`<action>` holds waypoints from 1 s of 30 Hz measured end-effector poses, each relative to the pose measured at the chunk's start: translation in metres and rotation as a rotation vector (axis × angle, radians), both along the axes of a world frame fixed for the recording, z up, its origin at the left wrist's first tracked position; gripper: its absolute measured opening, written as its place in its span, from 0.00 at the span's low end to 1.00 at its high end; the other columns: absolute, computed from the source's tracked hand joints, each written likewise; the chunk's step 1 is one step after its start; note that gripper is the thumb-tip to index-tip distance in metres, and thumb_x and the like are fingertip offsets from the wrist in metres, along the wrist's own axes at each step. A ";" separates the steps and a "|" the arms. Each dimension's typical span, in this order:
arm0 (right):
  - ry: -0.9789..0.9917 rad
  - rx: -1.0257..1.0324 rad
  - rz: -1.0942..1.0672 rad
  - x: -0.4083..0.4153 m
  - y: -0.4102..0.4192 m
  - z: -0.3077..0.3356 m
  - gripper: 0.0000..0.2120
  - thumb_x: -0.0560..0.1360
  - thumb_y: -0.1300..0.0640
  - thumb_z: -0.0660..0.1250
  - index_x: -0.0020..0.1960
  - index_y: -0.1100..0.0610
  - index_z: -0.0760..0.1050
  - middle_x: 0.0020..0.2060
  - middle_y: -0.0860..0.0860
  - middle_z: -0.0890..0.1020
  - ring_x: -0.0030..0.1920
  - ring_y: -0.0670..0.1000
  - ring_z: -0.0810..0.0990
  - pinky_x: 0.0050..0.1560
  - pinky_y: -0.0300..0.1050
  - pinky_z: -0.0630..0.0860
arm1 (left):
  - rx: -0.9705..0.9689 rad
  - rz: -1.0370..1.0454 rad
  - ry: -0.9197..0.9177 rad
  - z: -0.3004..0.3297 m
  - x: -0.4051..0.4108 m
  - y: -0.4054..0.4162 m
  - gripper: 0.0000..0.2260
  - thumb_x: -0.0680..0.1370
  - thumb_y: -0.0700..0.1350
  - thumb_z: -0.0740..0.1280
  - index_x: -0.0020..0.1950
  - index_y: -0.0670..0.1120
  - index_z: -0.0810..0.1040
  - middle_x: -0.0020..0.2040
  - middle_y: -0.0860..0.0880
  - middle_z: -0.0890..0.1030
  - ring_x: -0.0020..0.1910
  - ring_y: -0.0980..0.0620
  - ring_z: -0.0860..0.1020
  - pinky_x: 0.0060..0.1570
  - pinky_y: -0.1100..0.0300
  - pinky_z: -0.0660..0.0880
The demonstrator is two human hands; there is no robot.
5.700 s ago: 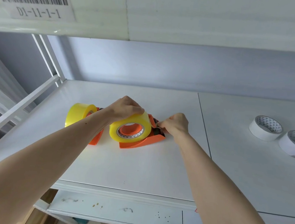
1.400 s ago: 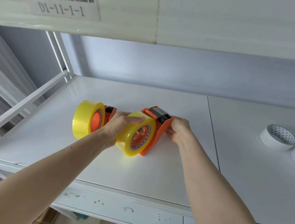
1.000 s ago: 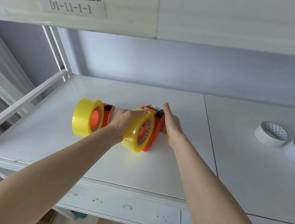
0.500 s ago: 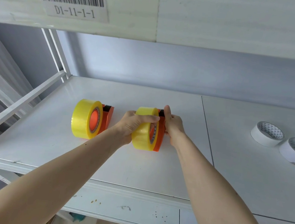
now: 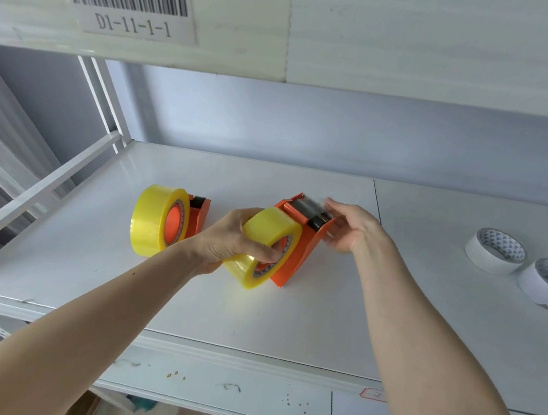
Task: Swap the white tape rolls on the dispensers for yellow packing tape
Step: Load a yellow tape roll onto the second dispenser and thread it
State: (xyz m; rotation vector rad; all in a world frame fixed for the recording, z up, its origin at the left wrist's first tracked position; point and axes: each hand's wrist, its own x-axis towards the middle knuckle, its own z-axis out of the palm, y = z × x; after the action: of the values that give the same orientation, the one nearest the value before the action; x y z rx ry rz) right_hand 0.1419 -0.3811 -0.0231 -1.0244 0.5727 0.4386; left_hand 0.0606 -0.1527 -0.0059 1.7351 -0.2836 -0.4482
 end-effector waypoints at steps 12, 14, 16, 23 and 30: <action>-0.445 -0.283 -0.346 0.006 0.000 0.024 0.22 0.73 0.73 0.70 0.65 0.63 0.72 0.52 0.65 0.82 0.34 0.56 0.87 0.36 0.42 0.83 | -0.030 0.008 -0.014 0.007 -0.001 -0.005 0.37 0.55 0.63 0.82 0.63 0.59 0.79 0.58 0.52 0.85 0.57 0.52 0.84 0.53 0.57 0.82; -0.458 -0.292 -0.360 0.006 -0.001 0.024 0.22 0.73 0.74 0.70 0.64 0.61 0.72 0.54 0.66 0.81 0.34 0.56 0.88 0.36 0.42 0.83 | -0.033 0.009 -0.012 0.007 -0.002 -0.007 0.35 0.57 0.60 0.82 0.63 0.58 0.79 0.58 0.51 0.85 0.57 0.51 0.84 0.53 0.56 0.82; -0.455 -0.298 -0.381 0.007 -0.001 0.023 0.21 0.73 0.74 0.70 0.63 0.61 0.72 0.54 0.66 0.80 0.34 0.57 0.88 0.37 0.43 0.84 | -0.024 0.009 -0.014 0.009 -0.002 -0.008 0.30 0.60 0.55 0.81 0.61 0.58 0.80 0.57 0.52 0.86 0.55 0.52 0.84 0.53 0.57 0.82; -0.445 -0.294 -0.397 0.010 -0.012 0.018 0.18 0.73 0.74 0.70 0.57 0.60 0.71 0.49 0.66 0.82 0.35 0.57 0.88 0.41 0.45 0.84 | -0.031 0.075 -0.014 0.001 -0.003 -0.001 0.27 0.66 0.46 0.79 0.65 0.53 0.79 0.55 0.48 0.86 0.55 0.48 0.85 0.54 0.50 0.83; -0.281 -0.315 -0.276 0.001 -0.001 0.002 0.15 0.73 0.74 0.69 0.54 0.61 0.73 0.38 0.60 0.83 0.29 0.52 0.83 0.31 0.42 0.81 | -0.200 0.170 -0.080 -0.002 -0.007 -0.003 0.27 0.65 0.47 0.79 0.63 0.49 0.80 0.54 0.45 0.86 0.54 0.44 0.85 0.50 0.50 0.83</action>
State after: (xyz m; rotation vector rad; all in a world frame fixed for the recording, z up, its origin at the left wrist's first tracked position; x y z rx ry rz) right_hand 0.1432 -0.3821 -0.0208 -1.2612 0.5284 -0.0441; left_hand 0.0533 -0.1554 -0.0077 1.5679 -0.2281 -0.2195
